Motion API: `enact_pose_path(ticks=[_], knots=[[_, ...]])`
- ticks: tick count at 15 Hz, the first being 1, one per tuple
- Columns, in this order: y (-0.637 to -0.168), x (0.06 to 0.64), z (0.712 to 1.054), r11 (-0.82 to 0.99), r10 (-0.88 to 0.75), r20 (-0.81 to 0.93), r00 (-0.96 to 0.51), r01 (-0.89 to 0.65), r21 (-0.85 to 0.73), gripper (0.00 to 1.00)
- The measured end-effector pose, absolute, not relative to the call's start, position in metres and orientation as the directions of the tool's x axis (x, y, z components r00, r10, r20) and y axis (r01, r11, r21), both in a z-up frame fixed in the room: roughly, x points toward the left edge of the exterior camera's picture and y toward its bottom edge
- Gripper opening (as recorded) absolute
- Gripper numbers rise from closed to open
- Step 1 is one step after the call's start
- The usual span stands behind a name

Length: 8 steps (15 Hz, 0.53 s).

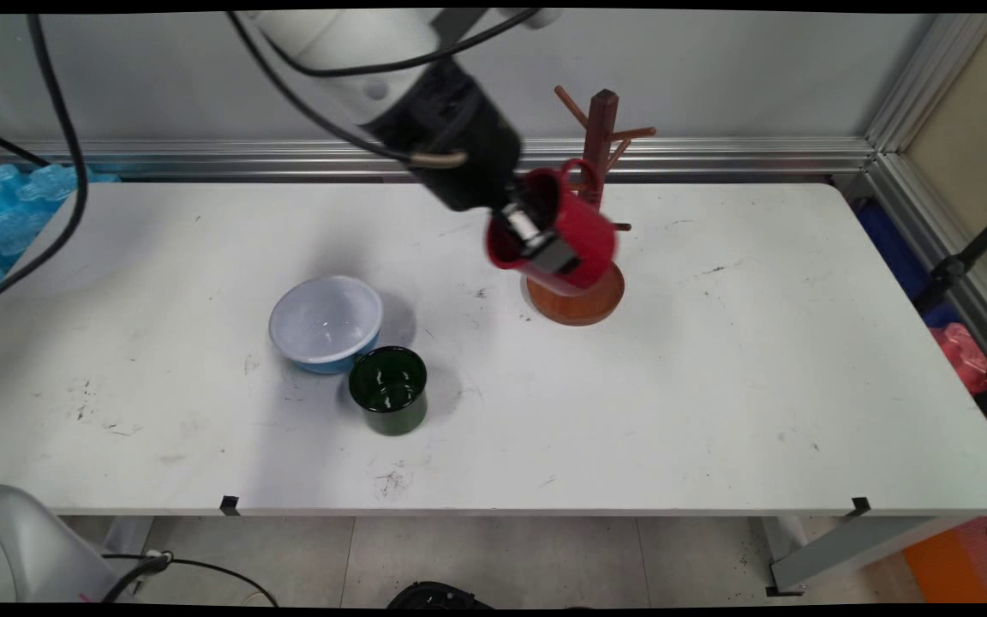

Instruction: Place the picked object on the table

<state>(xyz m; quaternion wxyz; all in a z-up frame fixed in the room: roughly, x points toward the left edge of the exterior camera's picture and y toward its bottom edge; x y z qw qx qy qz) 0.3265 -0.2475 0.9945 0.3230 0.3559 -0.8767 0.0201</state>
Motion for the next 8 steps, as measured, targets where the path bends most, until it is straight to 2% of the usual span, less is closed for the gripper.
enact_pose_path(ticks=[8], knots=[[-0.267,0.399,0.981,0.759,-0.572,0.465,-0.675,-0.651,-0.013,0.0]])
